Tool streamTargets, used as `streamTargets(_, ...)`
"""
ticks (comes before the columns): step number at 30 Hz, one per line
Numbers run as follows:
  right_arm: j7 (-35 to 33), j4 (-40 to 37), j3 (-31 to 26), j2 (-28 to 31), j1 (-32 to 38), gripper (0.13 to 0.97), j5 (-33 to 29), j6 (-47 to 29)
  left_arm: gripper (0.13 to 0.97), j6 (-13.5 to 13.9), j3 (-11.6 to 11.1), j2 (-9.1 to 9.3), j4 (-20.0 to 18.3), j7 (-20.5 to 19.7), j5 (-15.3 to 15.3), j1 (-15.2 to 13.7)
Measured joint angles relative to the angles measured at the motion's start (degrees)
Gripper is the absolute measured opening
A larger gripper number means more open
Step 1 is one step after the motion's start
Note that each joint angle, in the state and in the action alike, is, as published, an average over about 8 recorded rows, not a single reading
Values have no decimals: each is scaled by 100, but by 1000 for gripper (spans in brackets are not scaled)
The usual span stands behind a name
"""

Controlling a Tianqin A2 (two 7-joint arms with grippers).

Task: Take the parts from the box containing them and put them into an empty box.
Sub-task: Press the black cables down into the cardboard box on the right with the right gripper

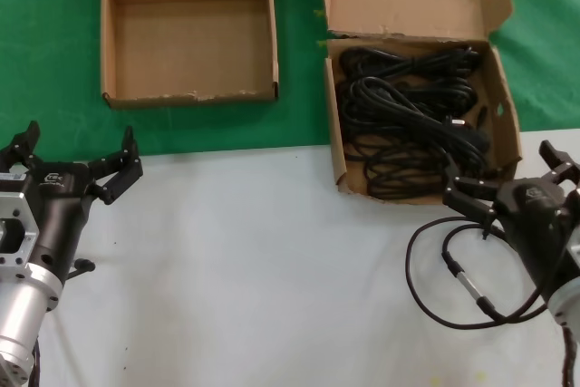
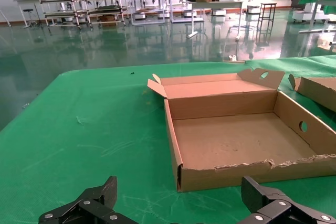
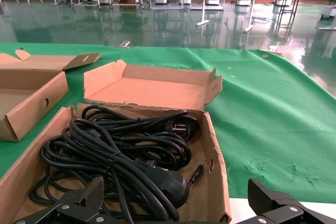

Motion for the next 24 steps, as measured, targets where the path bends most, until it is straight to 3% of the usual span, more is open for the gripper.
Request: streamTargets(24,0,0,0,0,0,966,0,0,861,0,0,0,0,0,0,0)
